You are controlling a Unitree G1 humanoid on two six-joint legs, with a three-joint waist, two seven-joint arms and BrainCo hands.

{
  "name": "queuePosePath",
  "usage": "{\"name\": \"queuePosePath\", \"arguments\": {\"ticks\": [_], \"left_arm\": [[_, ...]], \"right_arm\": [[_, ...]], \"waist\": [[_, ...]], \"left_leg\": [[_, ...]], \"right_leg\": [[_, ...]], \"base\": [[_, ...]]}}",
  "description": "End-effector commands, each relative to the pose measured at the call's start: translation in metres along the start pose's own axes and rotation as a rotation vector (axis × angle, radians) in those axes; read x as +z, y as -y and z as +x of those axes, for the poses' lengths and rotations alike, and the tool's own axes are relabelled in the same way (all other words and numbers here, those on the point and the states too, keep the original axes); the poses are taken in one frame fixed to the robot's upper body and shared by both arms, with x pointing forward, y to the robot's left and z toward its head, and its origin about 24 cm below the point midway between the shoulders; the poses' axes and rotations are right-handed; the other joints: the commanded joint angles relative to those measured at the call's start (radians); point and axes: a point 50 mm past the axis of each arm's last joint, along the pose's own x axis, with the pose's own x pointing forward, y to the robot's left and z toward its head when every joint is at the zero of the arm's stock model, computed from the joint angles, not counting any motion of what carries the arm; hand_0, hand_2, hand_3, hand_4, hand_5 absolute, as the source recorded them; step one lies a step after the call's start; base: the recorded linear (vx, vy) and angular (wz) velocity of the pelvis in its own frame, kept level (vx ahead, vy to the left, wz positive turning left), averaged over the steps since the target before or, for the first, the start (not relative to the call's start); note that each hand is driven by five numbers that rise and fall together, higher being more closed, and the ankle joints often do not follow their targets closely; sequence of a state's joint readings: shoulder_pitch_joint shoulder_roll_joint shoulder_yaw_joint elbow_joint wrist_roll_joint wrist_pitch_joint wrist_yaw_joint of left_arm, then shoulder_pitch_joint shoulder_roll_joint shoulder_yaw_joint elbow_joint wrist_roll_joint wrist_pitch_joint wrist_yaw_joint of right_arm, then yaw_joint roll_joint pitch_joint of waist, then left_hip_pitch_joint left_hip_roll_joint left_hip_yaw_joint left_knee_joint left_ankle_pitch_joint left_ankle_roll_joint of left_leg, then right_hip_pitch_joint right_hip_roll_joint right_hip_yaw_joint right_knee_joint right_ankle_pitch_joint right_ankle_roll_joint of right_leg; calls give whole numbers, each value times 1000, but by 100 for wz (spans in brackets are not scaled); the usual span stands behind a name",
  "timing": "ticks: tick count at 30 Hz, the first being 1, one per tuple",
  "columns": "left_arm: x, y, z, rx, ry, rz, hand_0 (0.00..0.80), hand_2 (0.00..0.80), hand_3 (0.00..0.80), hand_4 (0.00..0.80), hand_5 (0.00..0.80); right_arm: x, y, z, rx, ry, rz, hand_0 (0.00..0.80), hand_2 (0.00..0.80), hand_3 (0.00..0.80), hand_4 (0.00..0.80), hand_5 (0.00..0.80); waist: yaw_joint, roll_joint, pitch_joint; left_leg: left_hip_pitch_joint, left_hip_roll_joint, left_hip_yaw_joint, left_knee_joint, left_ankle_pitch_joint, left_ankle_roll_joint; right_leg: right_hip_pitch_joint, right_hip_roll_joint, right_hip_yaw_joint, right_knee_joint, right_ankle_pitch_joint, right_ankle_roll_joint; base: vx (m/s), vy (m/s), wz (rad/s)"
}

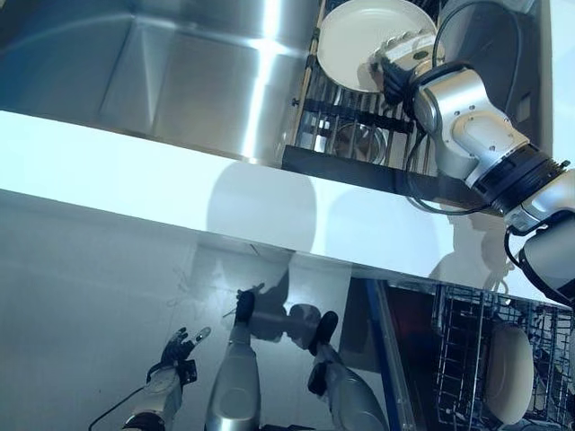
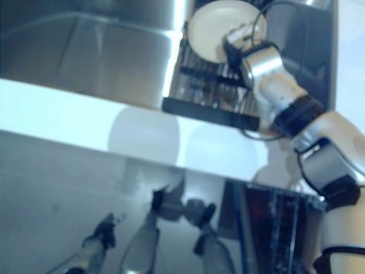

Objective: Take plates into dishwasher

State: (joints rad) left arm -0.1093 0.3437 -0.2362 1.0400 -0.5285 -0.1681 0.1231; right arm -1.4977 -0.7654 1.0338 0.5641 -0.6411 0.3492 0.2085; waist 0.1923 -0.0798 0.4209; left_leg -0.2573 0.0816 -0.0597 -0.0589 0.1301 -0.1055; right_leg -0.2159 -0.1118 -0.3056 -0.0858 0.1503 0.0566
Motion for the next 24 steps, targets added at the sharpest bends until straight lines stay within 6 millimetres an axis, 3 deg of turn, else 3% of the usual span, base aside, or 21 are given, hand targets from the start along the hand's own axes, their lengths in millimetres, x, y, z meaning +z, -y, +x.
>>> {"name": "queuePosePath", "arguments": {"ticks": [1,17,21,24], "left_arm": [[10,2,2,-21,42,5,0,0,0,0,0],[2,0,-1,-5,24,-10,0,0,0,0,0],[0,-3,-1,-2,21,-5,0,0,0,0,0],[-1,-7,-2,7,18,2,0,0,0,0,0]], "right_arm": [[-22,36,0,-104,-87,-80,800,800,800,800,800],[-23,46,-3,-181,-100,-92,800,800,800,800,800],[-27,45,-3,-166,-103,-16,800,800,800,800,800],[-38,40,-3,-147,-128,196,800,800,800,800,800]], "waist": [[38,-49,34],[37,-55,-1],[37,-61,-21],[31,-71,-44]], "left_leg": [[-22,-52,33,-28,12,48],[-4,-45,35,-28,-1,48],[8,-43,34,-28,-10,48],[25,-40,34,-28,-19,48]], "right_leg": [[12,-77,2,-1,32,104],[29,-75,-3,-1,23,107],[41,-74,-4,-1,17,107],[56,-70,2,-1,11,105]], "base": [[0,0,0],[0,0,0],[1,-10,0],[7,-42,3]]}}
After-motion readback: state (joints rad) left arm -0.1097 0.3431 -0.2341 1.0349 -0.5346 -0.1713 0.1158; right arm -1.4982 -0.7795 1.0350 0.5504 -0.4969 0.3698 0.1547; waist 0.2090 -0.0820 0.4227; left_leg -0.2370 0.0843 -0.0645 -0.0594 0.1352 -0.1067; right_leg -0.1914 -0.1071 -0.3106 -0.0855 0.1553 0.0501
